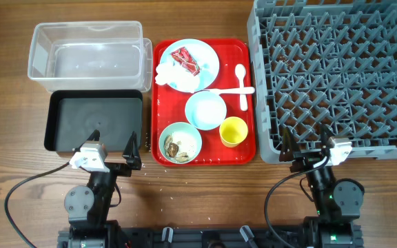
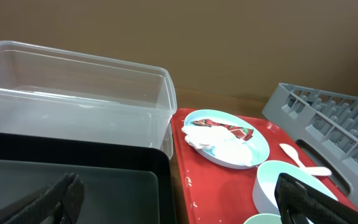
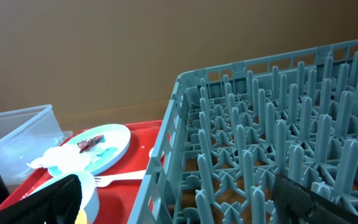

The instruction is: Sort waste into correct bins and load items into the dishwasher rack

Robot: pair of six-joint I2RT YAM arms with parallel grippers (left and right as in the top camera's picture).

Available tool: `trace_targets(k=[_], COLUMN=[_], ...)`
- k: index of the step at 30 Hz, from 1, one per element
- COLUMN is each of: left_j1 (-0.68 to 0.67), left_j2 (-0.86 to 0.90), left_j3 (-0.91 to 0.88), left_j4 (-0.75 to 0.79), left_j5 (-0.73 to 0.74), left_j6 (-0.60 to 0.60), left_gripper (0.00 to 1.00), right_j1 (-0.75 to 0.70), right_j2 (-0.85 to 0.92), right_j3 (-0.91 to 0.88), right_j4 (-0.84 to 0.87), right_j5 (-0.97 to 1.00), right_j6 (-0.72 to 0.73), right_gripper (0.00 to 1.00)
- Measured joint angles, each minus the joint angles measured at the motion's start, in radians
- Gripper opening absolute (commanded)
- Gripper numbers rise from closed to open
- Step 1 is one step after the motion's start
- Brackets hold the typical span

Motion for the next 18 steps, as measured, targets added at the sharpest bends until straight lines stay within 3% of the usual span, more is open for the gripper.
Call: trace_targets(k=[18], left_j1=[0.0], left_j2=[0.027], left_j3=[0.043], left_j4=[0.05], left_j5=[0.002], left_j6=[-0.023], left_gripper=[1.0], right_j1=[0.0], right_j2=[0.003], right_j3=[0.028], right_j4=[0.07], right_j5=[-0.039], right_j6=[0.04], right_gripper=[1.0])
